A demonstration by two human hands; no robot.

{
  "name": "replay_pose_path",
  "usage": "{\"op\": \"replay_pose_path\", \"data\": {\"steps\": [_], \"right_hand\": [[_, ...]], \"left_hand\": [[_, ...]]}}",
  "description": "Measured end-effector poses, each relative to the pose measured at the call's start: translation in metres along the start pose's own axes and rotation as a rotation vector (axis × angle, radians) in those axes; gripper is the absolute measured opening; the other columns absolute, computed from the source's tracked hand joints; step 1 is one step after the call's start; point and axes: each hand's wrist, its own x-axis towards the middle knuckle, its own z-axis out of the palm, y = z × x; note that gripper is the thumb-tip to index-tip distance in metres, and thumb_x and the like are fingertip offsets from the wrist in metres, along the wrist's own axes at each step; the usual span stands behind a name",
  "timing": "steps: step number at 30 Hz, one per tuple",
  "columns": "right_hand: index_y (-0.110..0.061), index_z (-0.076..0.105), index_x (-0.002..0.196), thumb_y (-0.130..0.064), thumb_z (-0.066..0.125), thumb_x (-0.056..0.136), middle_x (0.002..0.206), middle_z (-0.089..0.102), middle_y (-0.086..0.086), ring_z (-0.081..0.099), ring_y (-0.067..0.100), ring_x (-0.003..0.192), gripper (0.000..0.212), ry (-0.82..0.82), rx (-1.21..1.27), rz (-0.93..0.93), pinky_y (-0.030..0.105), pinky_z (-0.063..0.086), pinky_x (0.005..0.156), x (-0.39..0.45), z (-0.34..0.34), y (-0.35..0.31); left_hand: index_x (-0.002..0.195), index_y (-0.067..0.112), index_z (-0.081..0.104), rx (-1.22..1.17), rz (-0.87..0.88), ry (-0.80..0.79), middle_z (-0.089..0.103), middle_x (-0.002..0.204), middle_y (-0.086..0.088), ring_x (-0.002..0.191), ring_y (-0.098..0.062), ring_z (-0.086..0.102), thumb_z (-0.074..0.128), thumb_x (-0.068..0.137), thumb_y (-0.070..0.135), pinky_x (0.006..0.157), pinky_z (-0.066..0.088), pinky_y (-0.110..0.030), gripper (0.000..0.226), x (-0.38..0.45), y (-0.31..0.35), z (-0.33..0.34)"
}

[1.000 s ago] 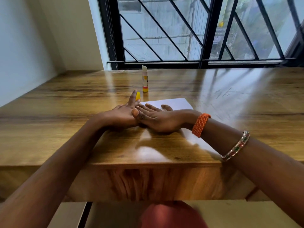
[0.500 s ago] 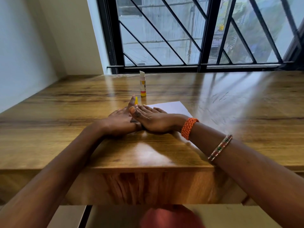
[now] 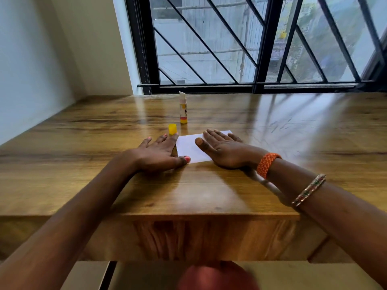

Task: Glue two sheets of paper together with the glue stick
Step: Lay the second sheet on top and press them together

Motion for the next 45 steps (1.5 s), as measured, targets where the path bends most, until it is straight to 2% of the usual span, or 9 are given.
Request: {"op": "replay_pose_path", "data": {"steps": [16, 21, 25, 28, 30, 32, 35, 40, 45], "right_hand": [[-0.02, 0.0, 0.151, -0.074, -0.007, 0.08, 0.16, -0.004, -0.002, -0.015, 0.017, 0.145, 0.09, -0.02, -0.204, 0.18, 0.051, -0.028, 0.107, -0.009, -0.01, 0.03], [-0.012, 0.029, 0.146, -0.075, -0.003, 0.08, 0.157, 0.02, 0.007, 0.0, 0.026, 0.147, 0.097, 0.084, -0.237, 0.223, 0.057, -0.021, 0.109, 0.001, -0.016, 0.028], [-0.009, 0.059, 0.107, -0.064, 0.015, 0.093, 0.144, 0.043, 0.013, 0.019, 0.032, 0.143, 0.072, 0.14, -0.2, 0.252, 0.062, -0.011, 0.109, 0.014, -0.037, 0.019], [-0.01, 0.055, 0.097, -0.043, 0.035, 0.098, 0.129, 0.053, 0.018, 0.036, 0.034, 0.132, 0.039, 0.259, -0.181, 0.239, 0.062, -0.003, 0.111, 0.028, -0.041, 0.014], [-0.009, 0.05, 0.079, -0.033, 0.045, 0.094, 0.103, 0.056, 0.017, 0.05, 0.032, 0.106, 0.029, 0.345, -0.117, 0.209, 0.062, 0.012, 0.112, 0.035, -0.039, 0.015], [-0.013, 0.036, 0.063, -0.028, 0.049, 0.091, 0.089, 0.054, 0.013, 0.045, 0.026, 0.086, 0.034, 0.399, -0.073, 0.209, 0.061, 0.023, 0.11, 0.039, -0.036, 0.018], [-0.015, 0.039, 0.064, -0.027, 0.05, 0.088, 0.077, 0.048, 0.005, 0.042, 0.024, 0.082, 0.029, 0.455, -0.079, 0.245, 0.053, 0.024, 0.107, 0.041, -0.032, 0.027], [-0.012, 0.054, 0.085, -0.028, 0.053, 0.087, 0.097, 0.057, 0.007, 0.051, 0.025, 0.099, 0.017, 0.451, 0.038, 0.204, 0.051, 0.022, 0.105, 0.037, -0.027, 0.035], [-0.012, 0.053, 0.084, -0.03, 0.053, 0.089, 0.102, 0.057, 0.008, 0.048, 0.026, 0.106, 0.019, 0.419, 0.031, 0.201, 0.054, 0.019, 0.109, 0.037, -0.028, 0.034]], "left_hand": [[0.146, 0.021, -0.022, -0.011, -0.001, -0.03, -0.02, 0.157, 0.001, 0.145, -0.014, -0.015, 0.025, 0.093, 0.058, 0.116, -0.014, -0.047, 0.08, -0.007, 0.004, -0.003], [0.145, 0.024, -0.022, -0.073, 0.038, -0.019, -0.019, 0.157, 0.003, 0.146, -0.014, -0.012, 0.028, 0.092, 0.057, 0.117, -0.011, -0.047, 0.08, -0.006, 0.0, -0.003], [0.147, 0.03, -0.016, -0.31, 0.124, 0.015, -0.015, 0.158, 0.006, 0.147, -0.018, -0.008, 0.018, 0.084, 0.067, 0.119, -0.005, -0.049, 0.08, -0.002, -0.009, -0.005], [0.149, 0.026, -0.005, -0.501, 0.135, 0.089, -0.002, 0.16, 0.002, 0.147, -0.023, 0.003, 0.021, 0.09, 0.061, 0.12, 0.007, -0.046, 0.074, 0.003, -0.007, -0.015], [0.149, 0.024, 0.01, -0.427, 0.072, 0.184, 0.02, 0.157, -0.003, 0.143, -0.026, 0.021, 0.03, 0.098, 0.043, 0.116, 0.021, -0.045, 0.058, 0.009, 0.0, -0.019], [0.144, 0.024, 0.027, -0.278, -0.028, 0.324, 0.04, 0.148, -0.006, 0.133, -0.026, 0.038, 0.04, 0.097, 0.037, 0.106, 0.035, -0.041, 0.05, 0.015, 0.012, -0.019], [0.133, 0.018, 0.043, -0.092, -0.118, 0.473, 0.049, 0.136, -0.005, 0.124, -0.024, 0.044, 0.049, 0.094, 0.032, 0.094, 0.04, -0.038, 0.042, 0.026, 0.027, -0.014], [0.135, 0.013, 0.035, 0.133, -0.14, 0.422, 0.043, 0.138, -0.012, 0.128, -0.028, 0.038, 0.041, 0.097, 0.029, 0.099, 0.036, -0.042, 0.042, 0.032, 0.035, -0.011], [0.132, 0.015, 0.038, -0.027, -0.175, 0.408, 0.042, 0.137, -0.013, 0.128, -0.03, 0.033, 0.047, 0.094, 0.028, 0.102, 0.032, -0.044, 0.041, 0.039, 0.034, -0.012]]}}
